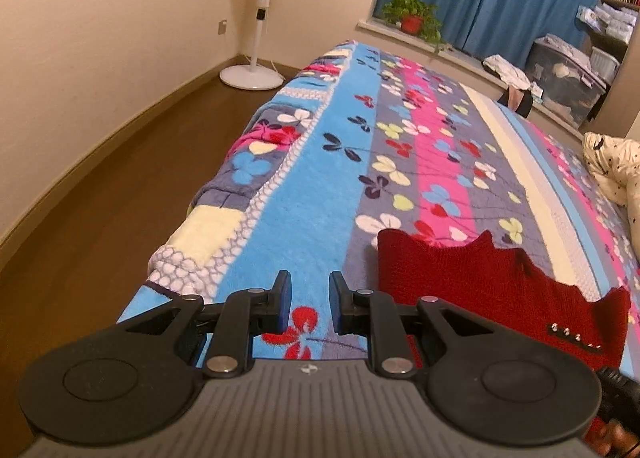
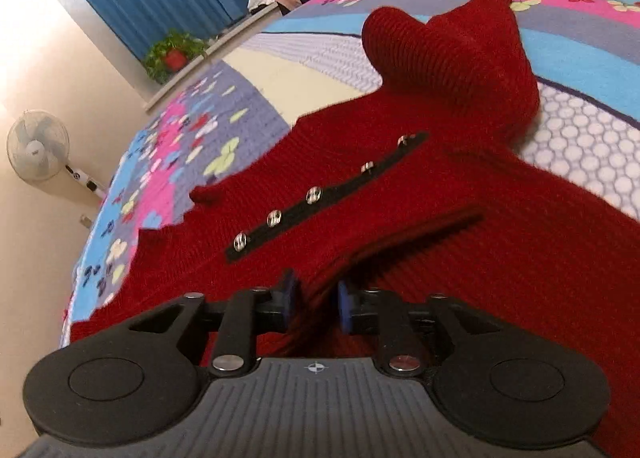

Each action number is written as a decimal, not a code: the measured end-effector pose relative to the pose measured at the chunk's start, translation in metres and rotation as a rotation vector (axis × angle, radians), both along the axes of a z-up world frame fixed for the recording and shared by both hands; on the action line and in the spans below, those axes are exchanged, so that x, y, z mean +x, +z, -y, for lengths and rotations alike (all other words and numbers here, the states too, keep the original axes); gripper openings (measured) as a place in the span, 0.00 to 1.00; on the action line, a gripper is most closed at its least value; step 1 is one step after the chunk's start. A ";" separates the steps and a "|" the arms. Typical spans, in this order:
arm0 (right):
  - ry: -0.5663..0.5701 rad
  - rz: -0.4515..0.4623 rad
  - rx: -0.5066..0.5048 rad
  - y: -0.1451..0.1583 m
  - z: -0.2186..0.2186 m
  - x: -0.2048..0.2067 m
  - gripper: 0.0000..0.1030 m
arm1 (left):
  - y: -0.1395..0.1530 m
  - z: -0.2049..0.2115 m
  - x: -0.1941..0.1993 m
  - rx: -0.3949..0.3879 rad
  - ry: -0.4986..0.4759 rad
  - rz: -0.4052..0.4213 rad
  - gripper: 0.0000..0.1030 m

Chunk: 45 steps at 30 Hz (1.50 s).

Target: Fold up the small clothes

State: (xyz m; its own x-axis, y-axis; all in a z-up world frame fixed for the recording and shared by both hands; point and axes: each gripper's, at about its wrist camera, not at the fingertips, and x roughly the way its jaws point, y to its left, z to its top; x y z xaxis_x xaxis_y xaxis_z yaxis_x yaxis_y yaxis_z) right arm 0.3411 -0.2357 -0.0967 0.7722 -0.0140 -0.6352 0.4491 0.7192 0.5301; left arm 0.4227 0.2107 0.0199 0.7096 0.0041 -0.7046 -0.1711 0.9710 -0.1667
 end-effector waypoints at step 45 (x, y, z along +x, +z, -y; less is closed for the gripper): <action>0.200 0.020 -0.288 0.084 0.164 -0.059 0.45 | -0.073 0.124 -0.013 0.152 -0.295 -0.058 0.39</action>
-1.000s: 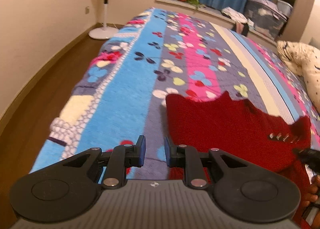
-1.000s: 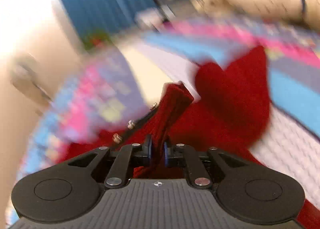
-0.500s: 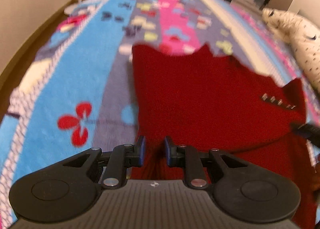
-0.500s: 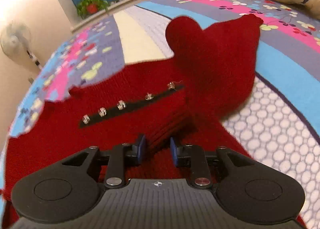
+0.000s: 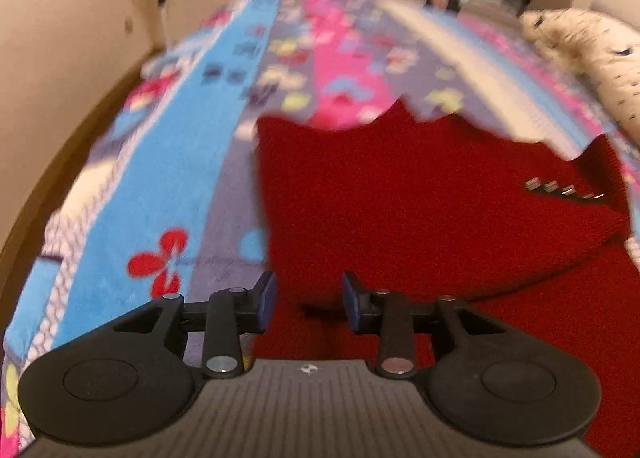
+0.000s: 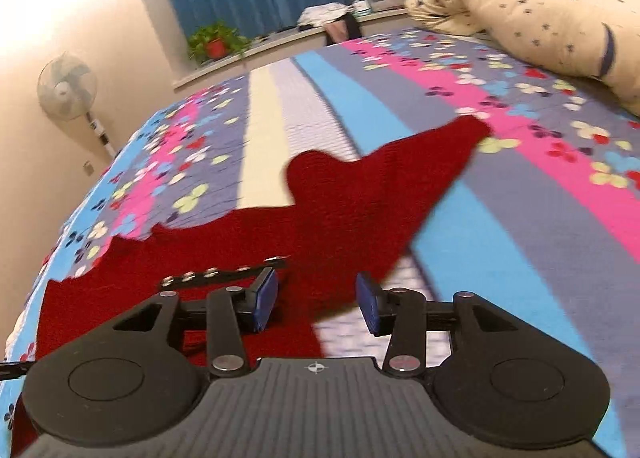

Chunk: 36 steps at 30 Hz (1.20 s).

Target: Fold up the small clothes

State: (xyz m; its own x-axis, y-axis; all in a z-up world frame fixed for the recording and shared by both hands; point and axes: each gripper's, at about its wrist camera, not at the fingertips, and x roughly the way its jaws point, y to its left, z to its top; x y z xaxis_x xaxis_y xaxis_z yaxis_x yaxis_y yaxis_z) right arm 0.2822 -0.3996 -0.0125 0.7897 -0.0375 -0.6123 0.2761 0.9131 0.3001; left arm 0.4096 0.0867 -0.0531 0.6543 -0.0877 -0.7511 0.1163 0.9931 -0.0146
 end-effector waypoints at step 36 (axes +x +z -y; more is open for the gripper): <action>-0.253 0.108 0.325 -0.047 0.115 0.036 0.15 | -0.009 0.071 -0.130 0.114 -0.201 0.084 0.46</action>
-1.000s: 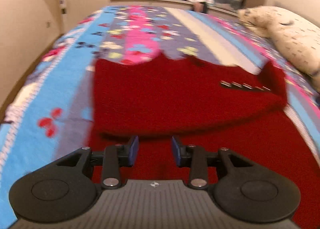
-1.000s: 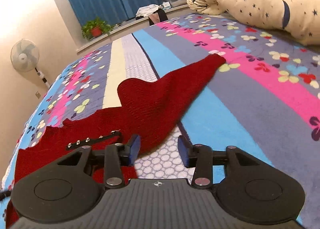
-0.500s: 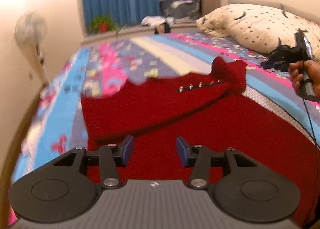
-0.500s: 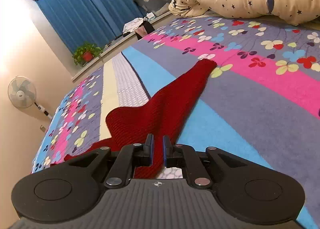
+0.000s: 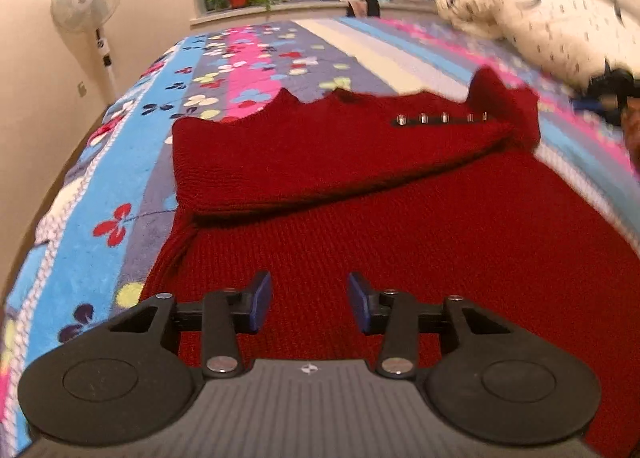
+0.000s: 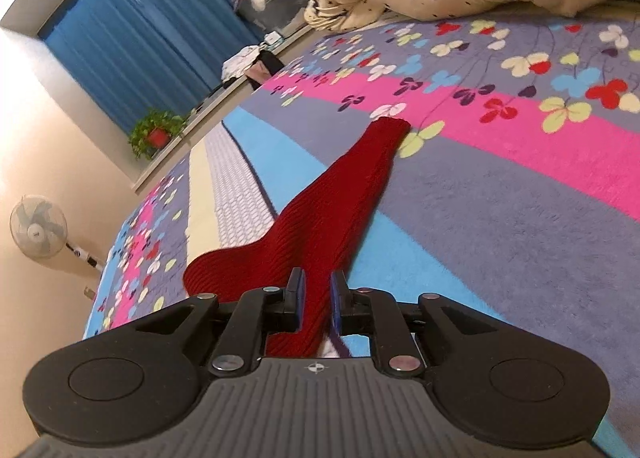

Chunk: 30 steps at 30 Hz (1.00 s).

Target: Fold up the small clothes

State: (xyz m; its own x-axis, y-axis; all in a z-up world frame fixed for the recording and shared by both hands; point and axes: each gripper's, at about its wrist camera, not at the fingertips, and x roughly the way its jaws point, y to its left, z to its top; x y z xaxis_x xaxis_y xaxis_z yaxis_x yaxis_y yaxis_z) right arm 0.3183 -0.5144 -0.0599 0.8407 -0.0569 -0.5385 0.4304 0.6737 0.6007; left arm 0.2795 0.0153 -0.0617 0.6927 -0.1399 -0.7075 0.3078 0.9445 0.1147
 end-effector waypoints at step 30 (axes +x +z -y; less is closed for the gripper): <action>-0.242 0.076 0.063 -0.055 0.048 0.077 0.13 | -0.035 -0.011 0.014 0.039 0.016 -0.145 0.49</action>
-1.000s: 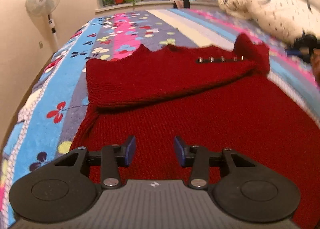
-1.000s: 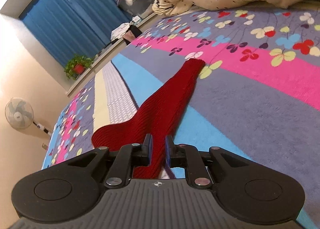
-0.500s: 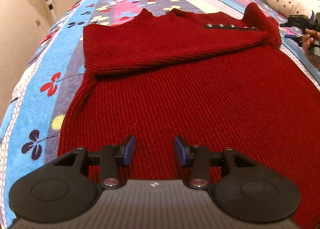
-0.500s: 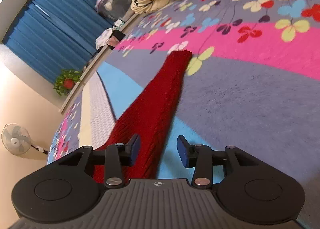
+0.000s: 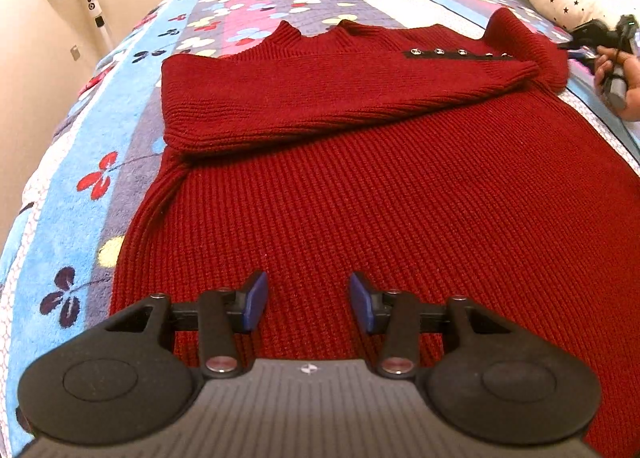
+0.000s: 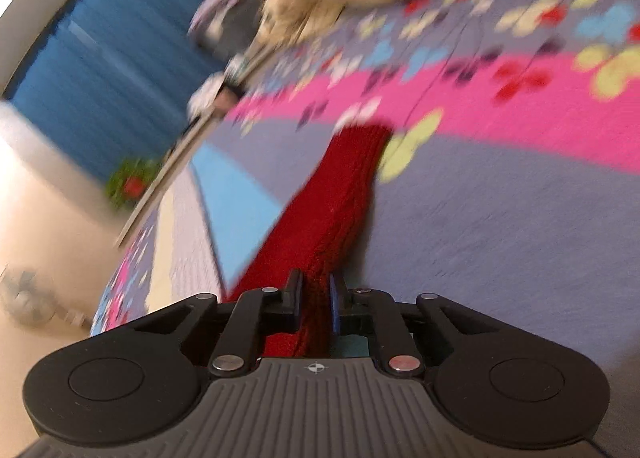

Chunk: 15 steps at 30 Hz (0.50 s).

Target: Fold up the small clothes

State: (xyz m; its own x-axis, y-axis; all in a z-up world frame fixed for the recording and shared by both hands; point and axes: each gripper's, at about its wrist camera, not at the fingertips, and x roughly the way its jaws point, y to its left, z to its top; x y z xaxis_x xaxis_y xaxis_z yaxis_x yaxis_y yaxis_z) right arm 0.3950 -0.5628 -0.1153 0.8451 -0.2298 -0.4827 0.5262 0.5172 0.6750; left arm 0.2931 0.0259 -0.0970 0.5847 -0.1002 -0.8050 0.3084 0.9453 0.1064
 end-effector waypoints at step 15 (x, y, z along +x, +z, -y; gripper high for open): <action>-0.216 -0.055 0.171 -0.023 0.036 -0.048 0.25 | 0.002 0.000 0.002 -0.004 0.002 -0.009 0.49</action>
